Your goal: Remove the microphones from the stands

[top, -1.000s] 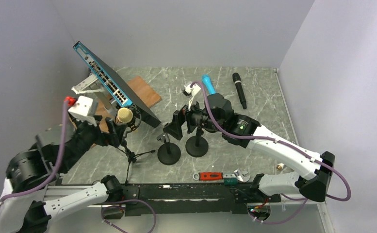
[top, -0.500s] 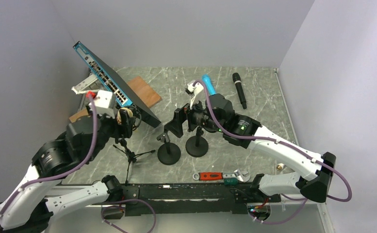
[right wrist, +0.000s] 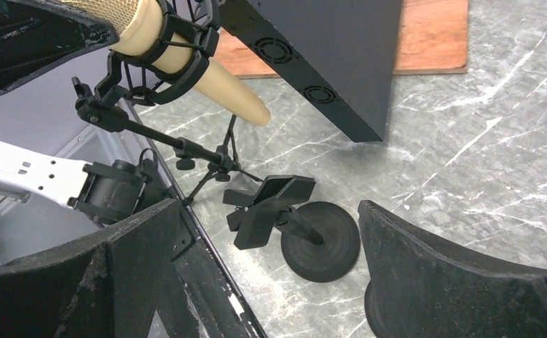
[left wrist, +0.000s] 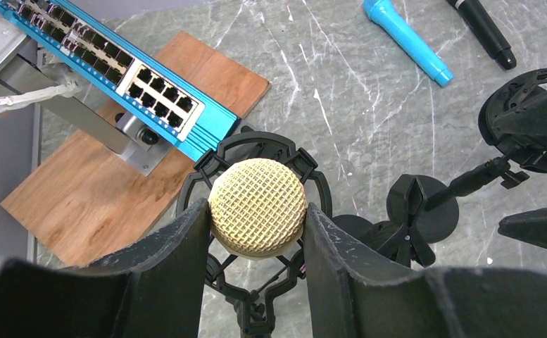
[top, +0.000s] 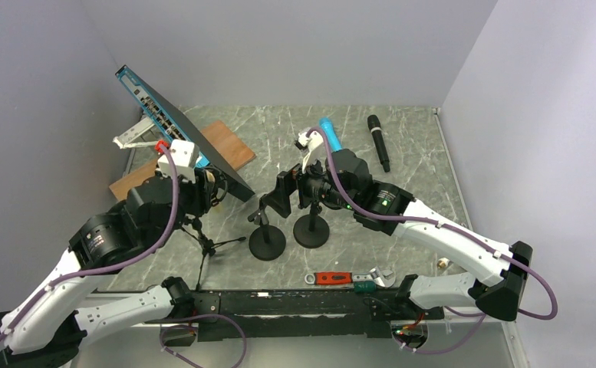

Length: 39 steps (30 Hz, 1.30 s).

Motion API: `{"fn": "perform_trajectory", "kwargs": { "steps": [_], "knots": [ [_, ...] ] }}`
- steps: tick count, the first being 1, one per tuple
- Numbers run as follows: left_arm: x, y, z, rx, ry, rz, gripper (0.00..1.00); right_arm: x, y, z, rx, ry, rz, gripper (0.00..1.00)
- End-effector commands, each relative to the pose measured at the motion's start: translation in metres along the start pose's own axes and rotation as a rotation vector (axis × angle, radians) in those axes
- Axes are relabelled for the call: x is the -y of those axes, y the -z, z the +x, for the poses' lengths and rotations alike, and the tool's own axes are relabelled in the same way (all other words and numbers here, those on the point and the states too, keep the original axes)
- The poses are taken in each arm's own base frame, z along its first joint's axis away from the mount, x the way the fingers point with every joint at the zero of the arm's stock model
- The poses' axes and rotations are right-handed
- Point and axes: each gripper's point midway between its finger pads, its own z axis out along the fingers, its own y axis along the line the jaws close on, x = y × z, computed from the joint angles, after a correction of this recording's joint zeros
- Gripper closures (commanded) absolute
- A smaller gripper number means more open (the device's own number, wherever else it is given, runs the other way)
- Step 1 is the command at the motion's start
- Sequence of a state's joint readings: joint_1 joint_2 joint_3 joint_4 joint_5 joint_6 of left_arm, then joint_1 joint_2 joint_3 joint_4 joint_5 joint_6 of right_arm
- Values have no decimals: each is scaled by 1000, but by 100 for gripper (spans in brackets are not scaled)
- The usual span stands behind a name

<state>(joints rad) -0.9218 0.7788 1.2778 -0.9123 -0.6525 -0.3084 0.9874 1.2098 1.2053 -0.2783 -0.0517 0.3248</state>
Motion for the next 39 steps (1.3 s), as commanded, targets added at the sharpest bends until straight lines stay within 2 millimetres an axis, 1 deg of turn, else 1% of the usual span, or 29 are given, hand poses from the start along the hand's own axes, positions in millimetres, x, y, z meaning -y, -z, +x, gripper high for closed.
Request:
{"fn": "perform_trajectory", "kwargs": {
  "steps": [1, 5, 8, 10, 12, 15, 22, 29, 33, 37, 39],
  "knots": [
    [-5, 3, -7, 20, -7, -15, 77, -4, 7, -15, 50, 0, -7, 0],
    [2, 15, -32, 84, -2, 64, 86, -5, 3, -16, 41, 4, -8, 0],
    [9, 28, -50, 130, 6, 142, 91, -5, 3, -16, 44, -1, -11, 0],
    [11, 37, -61, 153, 15, 176, 94, -5, 3, -14, 43, -4, -8, 0],
    [9, 48, -73, 181, 21, 198, 97, -3, 4, -14, 44, -3, -2, 0],
    [4, 61, -86, 207, 16, 218, 100, -2, 5, -14, 43, 0, 4, 0],
    [-12, 98, -117, 304, 59, 260, 100, -3, 3, -16, 40, 10, 4, 0],
    [-38, 131, -143, 364, 87, 233, 100, -6, 2, -19, 41, 10, -8, 0],
    [-48, 152, -161, 443, 116, 256, 100, -6, 0, -18, 33, 10, -7, 0],
    [-50, 171, -176, 527, 177, 311, 100, -6, 0, -18, 28, 11, -8, 0],
    [-46, 175, -179, 549, 202, 343, 100, -7, 1, -18, 29, 11, -13, 0]
  ]
}}
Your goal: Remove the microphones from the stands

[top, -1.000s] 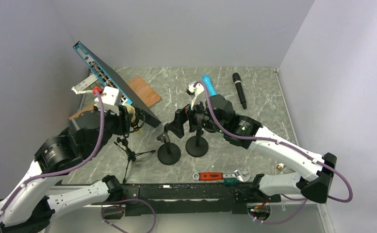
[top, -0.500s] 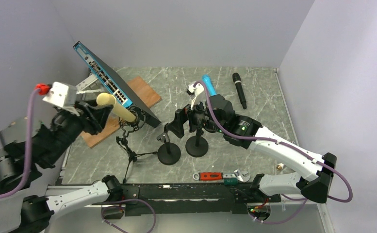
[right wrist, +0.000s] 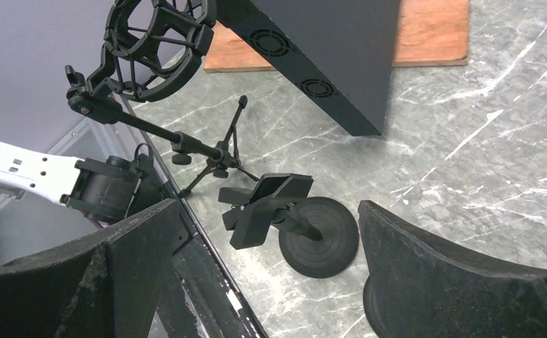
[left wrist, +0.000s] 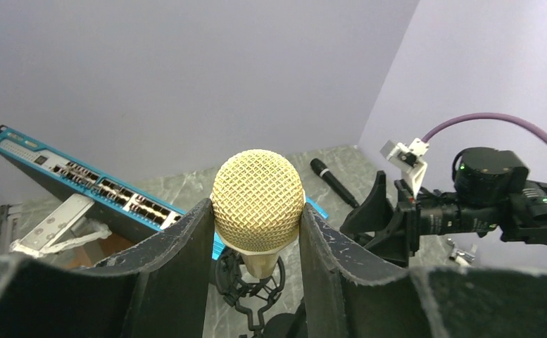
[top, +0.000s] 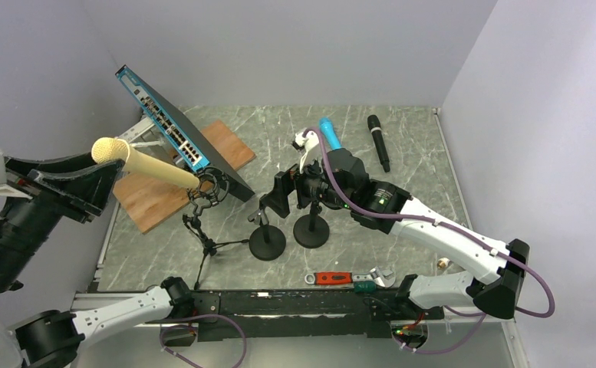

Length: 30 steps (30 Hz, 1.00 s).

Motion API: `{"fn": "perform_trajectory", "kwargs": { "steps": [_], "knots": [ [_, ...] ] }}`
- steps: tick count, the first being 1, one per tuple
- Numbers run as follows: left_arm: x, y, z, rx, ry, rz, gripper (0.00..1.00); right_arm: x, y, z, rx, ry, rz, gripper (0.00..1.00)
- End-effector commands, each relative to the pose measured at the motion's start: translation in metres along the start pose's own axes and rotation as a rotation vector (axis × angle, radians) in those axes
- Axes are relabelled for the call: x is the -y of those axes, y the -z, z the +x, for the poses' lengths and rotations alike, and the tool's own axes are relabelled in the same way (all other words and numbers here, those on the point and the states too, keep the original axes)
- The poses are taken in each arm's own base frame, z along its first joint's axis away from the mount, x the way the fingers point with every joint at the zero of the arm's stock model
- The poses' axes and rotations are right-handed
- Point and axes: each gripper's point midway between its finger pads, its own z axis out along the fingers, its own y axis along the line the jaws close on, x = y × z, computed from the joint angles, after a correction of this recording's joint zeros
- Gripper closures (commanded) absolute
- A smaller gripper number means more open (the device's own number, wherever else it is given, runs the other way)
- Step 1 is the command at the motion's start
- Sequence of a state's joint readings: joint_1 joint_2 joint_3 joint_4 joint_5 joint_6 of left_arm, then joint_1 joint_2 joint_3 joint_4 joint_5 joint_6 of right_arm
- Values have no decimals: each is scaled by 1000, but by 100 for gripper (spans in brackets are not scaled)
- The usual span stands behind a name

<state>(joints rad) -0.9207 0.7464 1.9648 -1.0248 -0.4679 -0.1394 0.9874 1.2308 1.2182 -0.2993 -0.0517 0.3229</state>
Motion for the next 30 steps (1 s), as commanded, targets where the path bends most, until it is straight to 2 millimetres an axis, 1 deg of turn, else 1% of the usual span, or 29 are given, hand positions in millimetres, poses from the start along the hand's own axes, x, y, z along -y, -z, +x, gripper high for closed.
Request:
{"fn": "perform_trajectory", "kwargs": {
  "steps": [1, 2, 4, 5, 6, 7, 9, 11, 15, 20, 23, 25, 27, 30],
  "knots": [
    [13, 3, -19, 87, 59, 76, 100, -10, 7, -25, 60, 11, -28, 0],
    [16, 2, -17, 87, 70, 87, 100, -13, 9, -27, 64, 10, -41, 0],
    [21, -5, -7, 69, 89, 94, 100, -27, 13, -32, 71, 15, -110, 0],
    [23, -8, -1, 57, 102, 98, 100, -37, 17, -36, 74, 19, -164, 0],
    [28, -14, 11, 29, 112, 105, 100, -49, 21, -38, 73, 21, -225, 0],
    [32, -17, 18, 16, 131, 117, 100, -59, 25, -41, 79, 22, -280, 0],
    [41, -22, 27, 6, 169, 147, 100, -78, 32, -48, 92, 22, -380, 0],
    [51, -25, 32, 7, 203, 190, 100, -88, 37, -51, 100, 21, -440, 0],
    [76, -32, 43, -40, 237, 287, 100, -96, 39, -53, 106, 15, -482, 0],
    [104, -42, 67, -133, 271, 387, 100, -106, 41, -52, 111, 1, -551, 0],
    [116, -49, 81, -171, 300, 418, 100, -114, 44, -51, 120, -16, -609, 1],
    [120, -52, 86, -179, 311, 429, 100, -120, 47, -50, 124, -20, -658, 4],
    [121, -56, 91, -188, 318, 427, 100, -124, 48, -47, 121, -29, -690, 10],
    [126, -58, 95, -203, 320, 443, 100, -124, 46, -42, 114, -40, -701, 22]
  ]
}}
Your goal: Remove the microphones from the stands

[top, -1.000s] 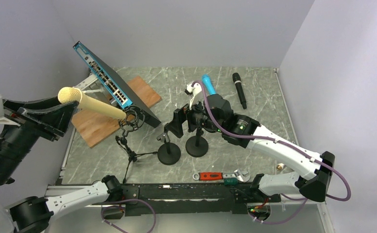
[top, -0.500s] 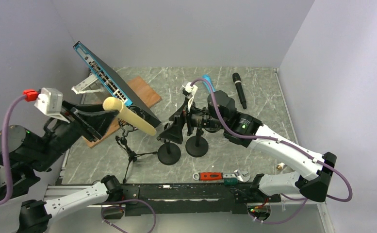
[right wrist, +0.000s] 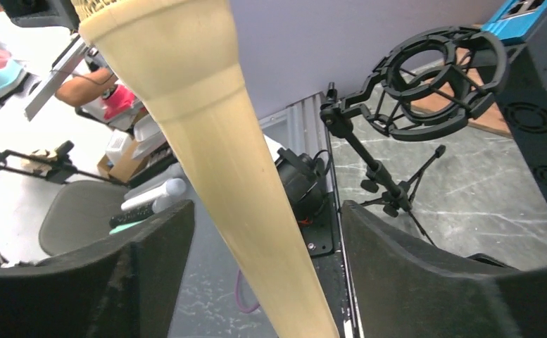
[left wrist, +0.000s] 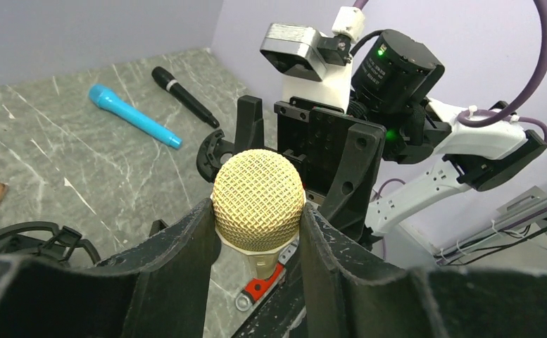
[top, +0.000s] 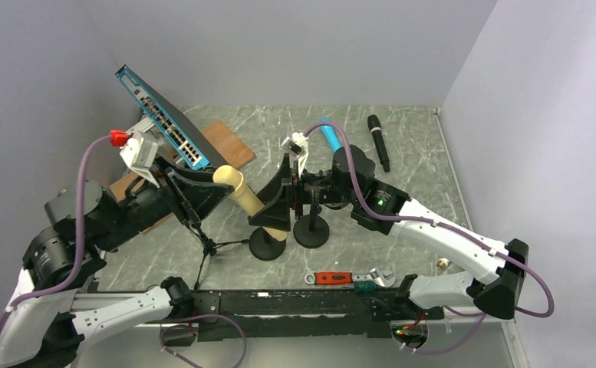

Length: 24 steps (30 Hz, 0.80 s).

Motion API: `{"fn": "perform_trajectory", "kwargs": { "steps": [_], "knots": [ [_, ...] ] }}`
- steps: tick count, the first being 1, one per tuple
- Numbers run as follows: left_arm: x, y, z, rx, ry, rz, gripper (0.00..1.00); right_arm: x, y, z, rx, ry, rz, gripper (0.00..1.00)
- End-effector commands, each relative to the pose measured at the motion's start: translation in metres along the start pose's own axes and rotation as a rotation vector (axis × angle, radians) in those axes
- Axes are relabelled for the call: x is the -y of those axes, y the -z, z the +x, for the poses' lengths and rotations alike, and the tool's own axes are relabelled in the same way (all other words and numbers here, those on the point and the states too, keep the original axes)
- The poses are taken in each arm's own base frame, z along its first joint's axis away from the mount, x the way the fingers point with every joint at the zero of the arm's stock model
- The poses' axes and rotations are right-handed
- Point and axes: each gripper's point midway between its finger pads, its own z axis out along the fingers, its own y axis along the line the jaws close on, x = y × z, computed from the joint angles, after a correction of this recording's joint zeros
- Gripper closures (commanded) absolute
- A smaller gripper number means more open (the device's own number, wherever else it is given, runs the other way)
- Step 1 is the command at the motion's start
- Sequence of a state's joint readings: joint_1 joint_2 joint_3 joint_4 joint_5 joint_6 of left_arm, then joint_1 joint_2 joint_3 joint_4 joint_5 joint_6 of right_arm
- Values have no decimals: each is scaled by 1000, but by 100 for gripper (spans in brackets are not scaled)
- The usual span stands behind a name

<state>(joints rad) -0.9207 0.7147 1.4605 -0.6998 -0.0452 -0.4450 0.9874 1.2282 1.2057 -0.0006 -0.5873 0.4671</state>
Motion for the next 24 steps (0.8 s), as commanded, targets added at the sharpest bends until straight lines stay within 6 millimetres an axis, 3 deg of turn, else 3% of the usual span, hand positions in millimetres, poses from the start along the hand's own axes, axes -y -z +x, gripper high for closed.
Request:
{"fn": "perform_trajectory", "kwargs": {
  "steps": [1, 6, 11, 12, 13, 15, 16, 17, 24],
  "knots": [
    [19, -7, -13, 40, 38, 86, 100, -22, 2, -12, 52, 21, -106, 26],
    [20, -11, -8, 24, 43, 90, 100, -22, -1, -8, 51, 11, -125, 45],
    [15, -11, -7, 23, 21, 67, 100, -19, -3, -7, 42, 12, -121, 75],
    [14, -10, -7, 16, 7, 63, 89, -18, -4, -7, 42, 13, -115, 80],
    [13, -8, -6, 13, -4, 60, 69, -17, -4, -7, 39, 15, -108, 83],
    [4, -4, -9, 29, -22, 15, 19, -12, -3, -8, 33, 25, -78, 87],
    [1, -1, -10, 41, -28, 1, 5, -11, -2, -8, 31, 33, -61, 87],
    [-2, 3, -13, 56, -38, -7, 1, -7, -1, -9, 30, 44, -34, 88],
    [-26, 40, -36, 165, -110, -132, 0, 22, 20, -28, 46, 144, 223, 97]
  ]
}}
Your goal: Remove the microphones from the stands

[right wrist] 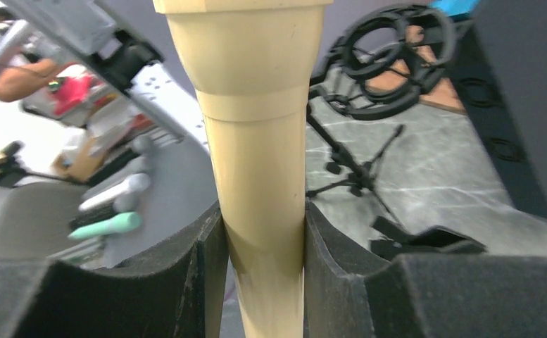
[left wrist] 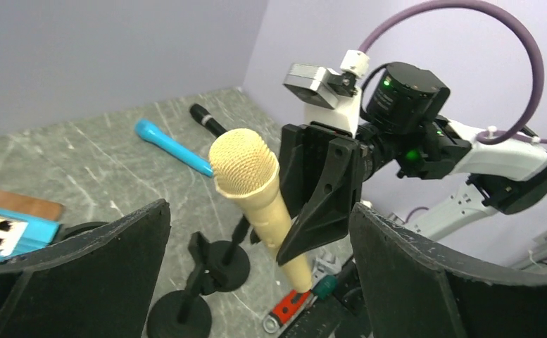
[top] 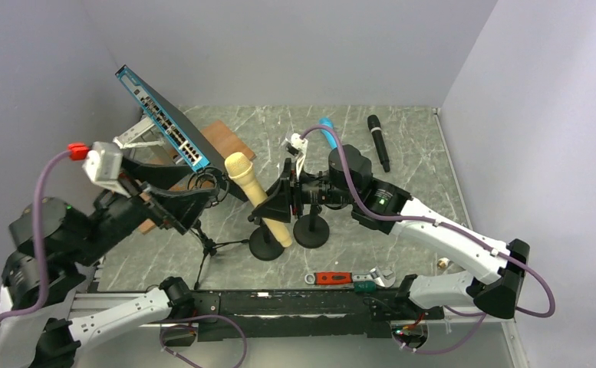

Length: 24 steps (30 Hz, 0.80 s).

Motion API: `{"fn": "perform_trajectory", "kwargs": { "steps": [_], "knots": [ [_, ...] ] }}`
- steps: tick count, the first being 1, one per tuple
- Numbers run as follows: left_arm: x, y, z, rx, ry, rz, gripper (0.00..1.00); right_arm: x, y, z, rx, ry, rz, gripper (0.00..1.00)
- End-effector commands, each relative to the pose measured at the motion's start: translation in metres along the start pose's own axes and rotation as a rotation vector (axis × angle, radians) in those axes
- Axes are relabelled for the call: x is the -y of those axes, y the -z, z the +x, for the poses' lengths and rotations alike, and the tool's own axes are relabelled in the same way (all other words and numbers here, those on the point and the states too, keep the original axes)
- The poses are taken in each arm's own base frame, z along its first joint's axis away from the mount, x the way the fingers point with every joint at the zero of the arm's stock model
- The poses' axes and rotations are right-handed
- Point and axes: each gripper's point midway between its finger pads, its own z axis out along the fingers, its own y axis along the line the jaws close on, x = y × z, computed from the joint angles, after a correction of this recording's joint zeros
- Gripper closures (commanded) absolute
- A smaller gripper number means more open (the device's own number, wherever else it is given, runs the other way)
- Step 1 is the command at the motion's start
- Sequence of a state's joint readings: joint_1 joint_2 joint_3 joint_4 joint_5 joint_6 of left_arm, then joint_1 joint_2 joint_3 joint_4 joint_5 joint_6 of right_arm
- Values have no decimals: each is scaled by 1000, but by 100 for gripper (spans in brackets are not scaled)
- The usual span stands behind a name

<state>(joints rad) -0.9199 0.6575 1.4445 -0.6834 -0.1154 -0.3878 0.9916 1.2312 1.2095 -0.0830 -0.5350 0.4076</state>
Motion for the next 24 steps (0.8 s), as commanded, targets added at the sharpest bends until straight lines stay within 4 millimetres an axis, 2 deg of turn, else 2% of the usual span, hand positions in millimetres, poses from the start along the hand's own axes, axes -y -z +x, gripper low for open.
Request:
{"fn": "perform_trajectory", "kwargs": {
  "steps": [1, 5, 8, 11, 14, 18, 22, 24],
  "knots": [
    [-22, 26, -25, 92, -65, -108, 1, 16, 26, -44, 103, 140, 208, 98],
    [-39, 40, -25, 106, -85, -187, 1, 51, 60, -66, 167, 217, 488, 97],
    [-48, 43, -21, 91, -106, -230, 1, 81, 104, -94, 277, 247, 782, 97],
    [-49, 39, -19, 69, -127, -236, 1, 88, 145, -119, 380, 300, 963, 97],
    [-43, 34, -23, 59, -140, -214, 1, 99, 179, -136, 441, 366, 1147, 98],
    [-39, 29, -24, 56, -145, -198, 0, 129, 221, -148, 437, 425, 1430, 98],
    [-41, 27, -19, 44, -144, -207, 0, 176, 260, -153, 389, 372, 1578, 98],
    [-43, 27, -17, 39, -144, -214, 1, 198, 272, -151, 348, 381, 1634, 98]
  ]
}}
